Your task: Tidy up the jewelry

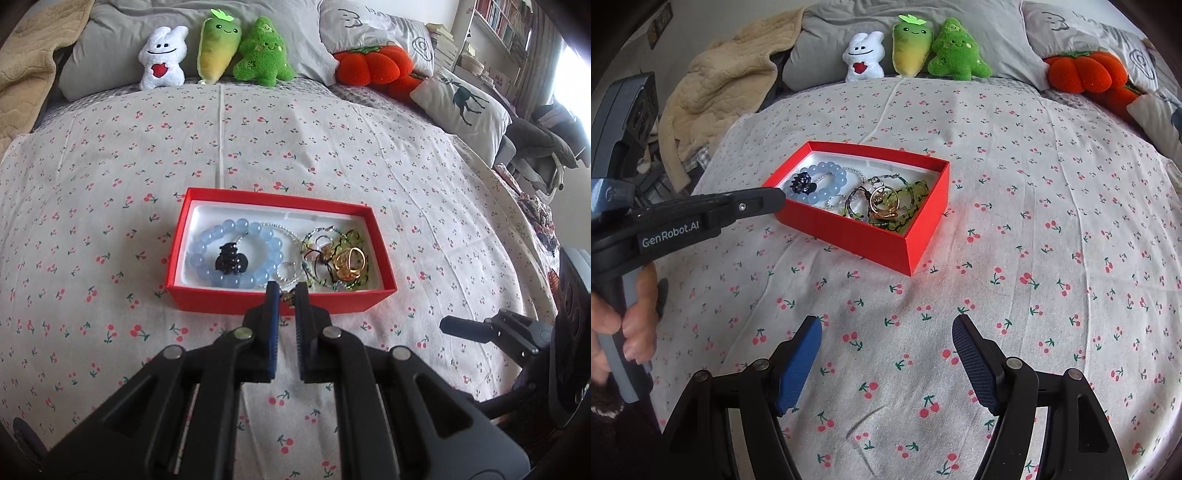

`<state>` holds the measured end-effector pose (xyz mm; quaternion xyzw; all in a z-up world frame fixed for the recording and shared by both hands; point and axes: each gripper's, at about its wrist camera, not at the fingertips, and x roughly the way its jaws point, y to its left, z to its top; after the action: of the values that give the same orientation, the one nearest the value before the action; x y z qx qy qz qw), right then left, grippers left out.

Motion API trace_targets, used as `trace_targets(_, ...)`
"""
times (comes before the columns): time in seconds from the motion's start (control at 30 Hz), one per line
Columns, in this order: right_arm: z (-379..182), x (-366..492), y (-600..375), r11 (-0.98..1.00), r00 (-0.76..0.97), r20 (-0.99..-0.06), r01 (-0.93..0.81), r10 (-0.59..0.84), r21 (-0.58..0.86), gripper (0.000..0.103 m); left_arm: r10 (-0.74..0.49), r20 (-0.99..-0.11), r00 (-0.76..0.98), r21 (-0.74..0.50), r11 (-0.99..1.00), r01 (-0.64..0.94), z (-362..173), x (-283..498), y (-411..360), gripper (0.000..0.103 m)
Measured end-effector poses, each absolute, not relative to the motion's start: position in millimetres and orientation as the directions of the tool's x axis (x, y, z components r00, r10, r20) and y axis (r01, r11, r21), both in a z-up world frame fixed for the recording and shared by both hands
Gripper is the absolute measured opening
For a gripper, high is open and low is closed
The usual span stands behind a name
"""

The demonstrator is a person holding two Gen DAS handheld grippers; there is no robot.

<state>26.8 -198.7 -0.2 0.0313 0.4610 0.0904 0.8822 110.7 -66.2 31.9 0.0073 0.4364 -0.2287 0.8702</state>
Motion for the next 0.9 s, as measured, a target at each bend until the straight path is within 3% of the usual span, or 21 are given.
trace_targets(0.33, 0.7, 29.1, -204.2, 0.983, 0.561, -0.807, -0.118, 0.184, 0.142, 0.074, -0.388, -0.784, 0.485, -0.203, 0.898, 0.39, 22.5, 133.2, -81.8, 0.012)
trace_targets(0.43, 1.8, 29.5, -204.8, 0.983, 0.563, -0.806, -0.114, 0.181, 0.142, 0.074, -0.388, -0.784, 0.485, -0.203, 0.898, 0.39, 26.4, 127.0, -78.3, 0.027)
trace_targets(0.5, 2.7, 29.7, -204.9, 0.984, 0.566, -0.805, -0.11, 0.179, 0.142, 0.074, -0.375, -0.783, 0.496, -0.183, 0.901, 0.392, 31.2, 119.3, -74.5, 0.031)
trace_targets(0.67, 5.0, 29.4, -205.8, 0.986, 0.572, -0.803, -0.086, 0.167, 0.144, 0.074, -0.315, -0.79, 0.526, -0.13, 0.924, 0.358, 35.6, 93.9, -52.9, 0.068)
trace_targets(0.83, 6.0, 25.4, -204.1, 0.99, 0.573, -0.808, -0.046, 0.138, 0.137, 0.075, -0.229, -0.825, 0.517, -0.068, 0.948, 0.311, 25.5, 69.3, -35.9, 0.083)
trace_targets(0.9, 5.8, 22.3, -201.3, 0.991, 0.568, -0.814, -0.029, 0.122, 0.128, 0.082, -0.199, -0.833, 0.516, -0.047, 0.955, 0.291, 22.5, 60.3, -31.3, 0.086)
